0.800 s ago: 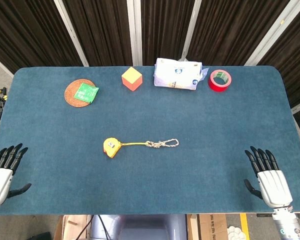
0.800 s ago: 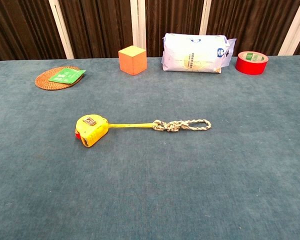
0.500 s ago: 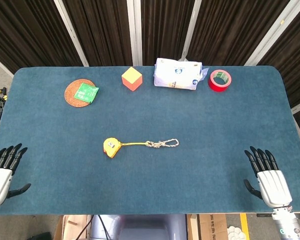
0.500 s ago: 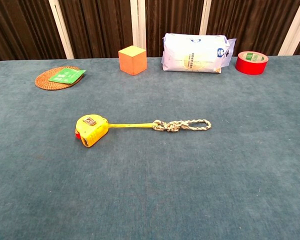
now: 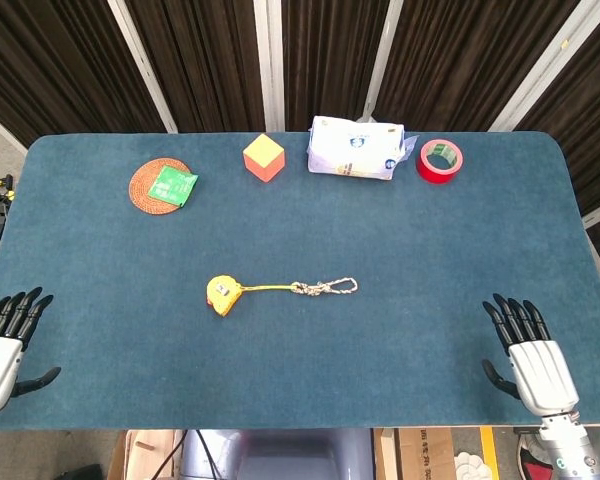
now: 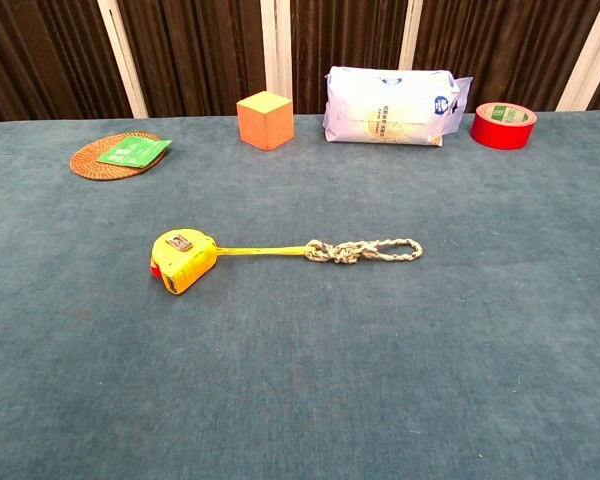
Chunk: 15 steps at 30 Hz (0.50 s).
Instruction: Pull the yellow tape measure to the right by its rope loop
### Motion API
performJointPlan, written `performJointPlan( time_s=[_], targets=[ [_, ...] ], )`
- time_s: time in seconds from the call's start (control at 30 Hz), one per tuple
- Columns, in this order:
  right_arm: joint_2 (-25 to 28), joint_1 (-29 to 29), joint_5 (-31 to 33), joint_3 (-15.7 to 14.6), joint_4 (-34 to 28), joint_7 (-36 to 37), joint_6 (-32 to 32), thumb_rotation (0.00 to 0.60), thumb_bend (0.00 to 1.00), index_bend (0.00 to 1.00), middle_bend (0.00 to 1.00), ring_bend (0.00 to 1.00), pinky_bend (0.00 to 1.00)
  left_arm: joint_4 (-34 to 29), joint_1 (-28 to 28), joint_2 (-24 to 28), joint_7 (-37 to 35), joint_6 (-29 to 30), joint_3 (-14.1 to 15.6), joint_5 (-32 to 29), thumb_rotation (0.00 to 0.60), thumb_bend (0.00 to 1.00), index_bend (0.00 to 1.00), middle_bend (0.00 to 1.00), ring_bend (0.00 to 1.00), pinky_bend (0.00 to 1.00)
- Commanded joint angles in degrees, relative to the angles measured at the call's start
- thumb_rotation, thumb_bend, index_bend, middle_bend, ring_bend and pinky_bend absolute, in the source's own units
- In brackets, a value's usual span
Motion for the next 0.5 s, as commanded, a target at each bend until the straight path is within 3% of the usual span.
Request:
performJointPlan(
  time_s=[0.03, 0.27, 0.5],
  targets=[
    [0.01, 0.66, -1.02, 0.35, -0.11, 0.38, 0.18, 0.6, 0.34, 0.0, 0.0, 0.0, 0.0, -0.04, 0.03, 0.06, -0.29, 0.06, -0.04, -0.08, 0.6, 0.0, 0.0, 0.0, 0.0, 0.0],
    [-0.31, 4.75, -1.63, 2.05, -2.79, 1.4, -3.98, 0.6, 0.34, 0.19, 0.0, 0.0, 0.0, -0.18, -0.06, 0.16, -0.71, -0.14, -0.13, -0.28, 0.6, 0.0, 0.0, 0.0, 0.0, 0.0],
    [-3.38, 13.32, 2.22, 7.14, -6.36, -3.81, -14.51, 0.6, 0.34, 0.32, 0.04, 0.0, 0.0, -0.48, -0.2, 0.22, -0.98, -0.69, -0.31, -1.02, 0.6, 0.0, 0.0, 0.0, 0.0, 0.0]
  ],
)
